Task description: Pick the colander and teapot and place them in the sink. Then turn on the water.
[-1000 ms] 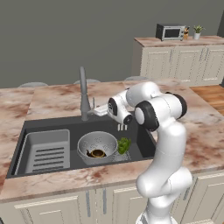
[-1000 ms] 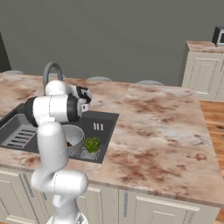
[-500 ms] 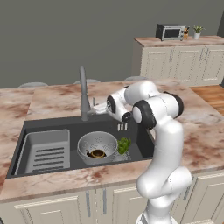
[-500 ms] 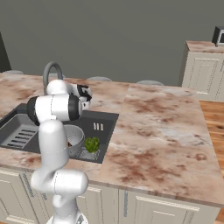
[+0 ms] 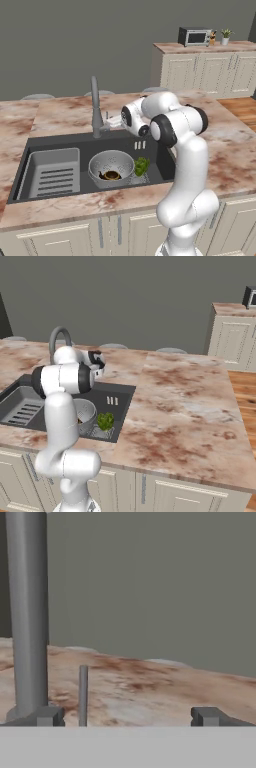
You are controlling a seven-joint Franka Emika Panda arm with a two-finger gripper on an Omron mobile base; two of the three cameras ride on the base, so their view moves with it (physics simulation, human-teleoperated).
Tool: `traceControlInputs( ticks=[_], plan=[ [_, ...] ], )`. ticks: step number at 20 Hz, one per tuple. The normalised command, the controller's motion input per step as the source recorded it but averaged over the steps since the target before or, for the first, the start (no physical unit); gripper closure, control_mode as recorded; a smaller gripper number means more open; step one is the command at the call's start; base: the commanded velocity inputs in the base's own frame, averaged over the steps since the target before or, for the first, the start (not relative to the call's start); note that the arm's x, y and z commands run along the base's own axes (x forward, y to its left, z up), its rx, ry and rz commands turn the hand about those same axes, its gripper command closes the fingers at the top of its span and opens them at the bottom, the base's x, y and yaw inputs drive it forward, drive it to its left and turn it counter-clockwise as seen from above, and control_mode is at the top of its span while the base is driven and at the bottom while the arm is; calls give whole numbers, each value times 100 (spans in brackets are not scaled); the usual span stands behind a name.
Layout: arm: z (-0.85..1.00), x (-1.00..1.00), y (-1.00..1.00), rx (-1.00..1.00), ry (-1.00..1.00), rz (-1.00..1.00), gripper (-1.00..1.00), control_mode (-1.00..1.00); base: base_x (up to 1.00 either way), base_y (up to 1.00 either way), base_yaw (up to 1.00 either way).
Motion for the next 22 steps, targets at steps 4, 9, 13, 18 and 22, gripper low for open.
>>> traceControlInputs(
  ticks=[4, 9, 13, 18, 22],
  plan=[
    [-5, 0, 26, 0, 0, -7, -100, -100, 0, 0, 0],
    [-1, 0, 15, 0, 1, -2, -100, -100, 0, 0, 0],
    [0, -10, 1, 0, 2, 0, -100, -100, 0, 0, 0],
    [-8, -6, 0, 1, 0, 0, -100, -100, 0, 0, 0],
    [-16, -1, 8, 8, 0, -1, -100, -100, 0, 0, 0]
  ],
)
